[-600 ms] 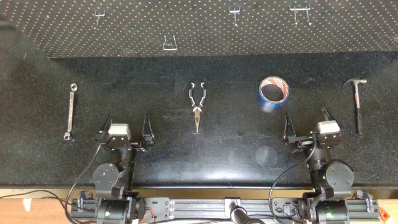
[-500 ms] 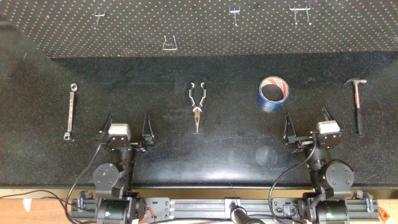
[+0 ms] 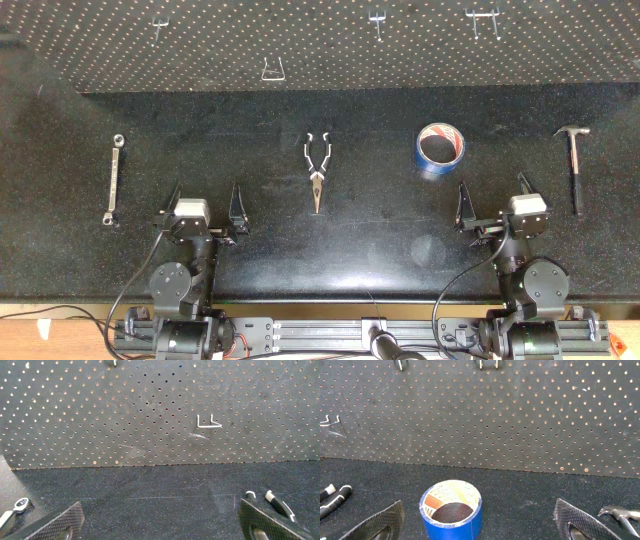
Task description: Place Tools Onto Pegboard
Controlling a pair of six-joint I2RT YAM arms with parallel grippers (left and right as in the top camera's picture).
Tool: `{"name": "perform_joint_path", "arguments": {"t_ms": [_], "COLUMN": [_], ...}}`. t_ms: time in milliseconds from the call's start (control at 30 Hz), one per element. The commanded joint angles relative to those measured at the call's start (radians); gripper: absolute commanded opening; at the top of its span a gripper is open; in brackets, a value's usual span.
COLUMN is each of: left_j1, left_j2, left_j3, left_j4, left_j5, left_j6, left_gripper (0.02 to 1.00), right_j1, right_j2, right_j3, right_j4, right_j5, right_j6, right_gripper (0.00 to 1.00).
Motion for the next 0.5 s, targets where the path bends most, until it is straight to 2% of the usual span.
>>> {"name": "perform_joint_path", "arguments": {"t_ms": [33, 333, 500], "left_j1": [-0.004, -0.004, 0.000], "left_j2": [-0.014, -0.013, 0.211], "left_j3": [-0.003, -0.002, 0.161], "left_j4": [-0.007, 0.001, -0.077], "left_j5": [0.007, 0.034, 0.017], "left_j6": [0.013, 0.028, 0.224], "left_gripper": [0.996, 0.993, 0.993], "right_j1": [0.000, 0.000, 0.000], "right_j2": [-0.003, -0.003, -0.003], "right_j3": [-0.003, -0.003, -0.003], "right_j4": [-0.004, -0.004, -0.004], "right_j5": [-0.002, -0.002, -0.002], "right_j6": [-0.014, -0.014, -0.014], "right_gripper": [0.974, 0.976, 0.976]}}
